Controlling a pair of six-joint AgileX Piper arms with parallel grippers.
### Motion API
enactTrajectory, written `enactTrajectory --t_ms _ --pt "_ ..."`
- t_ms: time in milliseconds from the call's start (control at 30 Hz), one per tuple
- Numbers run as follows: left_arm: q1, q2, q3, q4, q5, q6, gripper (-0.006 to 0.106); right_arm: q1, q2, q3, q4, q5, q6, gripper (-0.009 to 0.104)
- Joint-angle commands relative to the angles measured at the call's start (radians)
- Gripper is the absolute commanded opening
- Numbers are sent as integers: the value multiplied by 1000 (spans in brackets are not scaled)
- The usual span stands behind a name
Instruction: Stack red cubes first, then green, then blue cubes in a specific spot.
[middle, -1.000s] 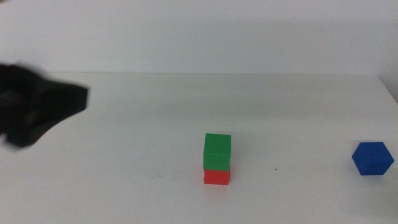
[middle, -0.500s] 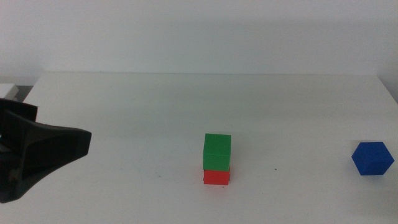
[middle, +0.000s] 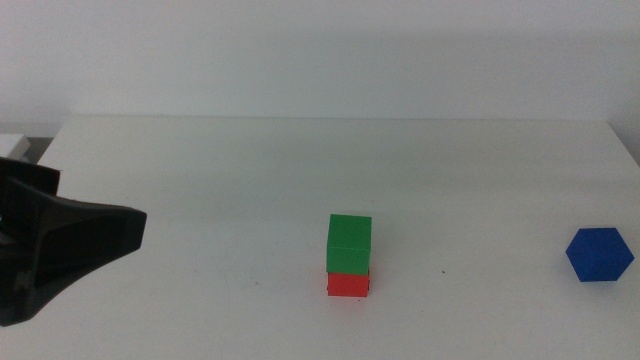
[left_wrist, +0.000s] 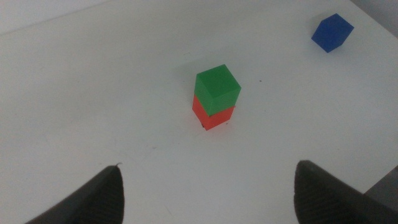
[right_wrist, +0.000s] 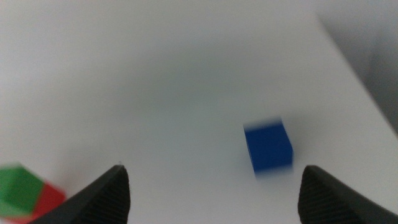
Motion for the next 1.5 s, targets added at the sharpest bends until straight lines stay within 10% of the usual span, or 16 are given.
enactTrajectory --t_ms 0,800,1067,1300,1367,1467 --pt "2 -2 2 1 -13 4 94 -9 140 -121 -10 180 3 93" --pt "2 -2 -1 11 -114 4 94 -13 1082 -518 -183 207 -197 93" --pt "2 -2 -1 11 -118 4 94 -84 1266 -660 -33 231 -307 93" --pt "2 -2 -1 8 -118 4 94 -101 1366 -660 -41 229 -315 92" --pt "2 -2 -1 8 -118 4 94 -101 1381 -660 -39 229 -319 84" --pt "2 -2 -1 8 -118 4 94 -97 1387 -660 -31 235 -291 41"
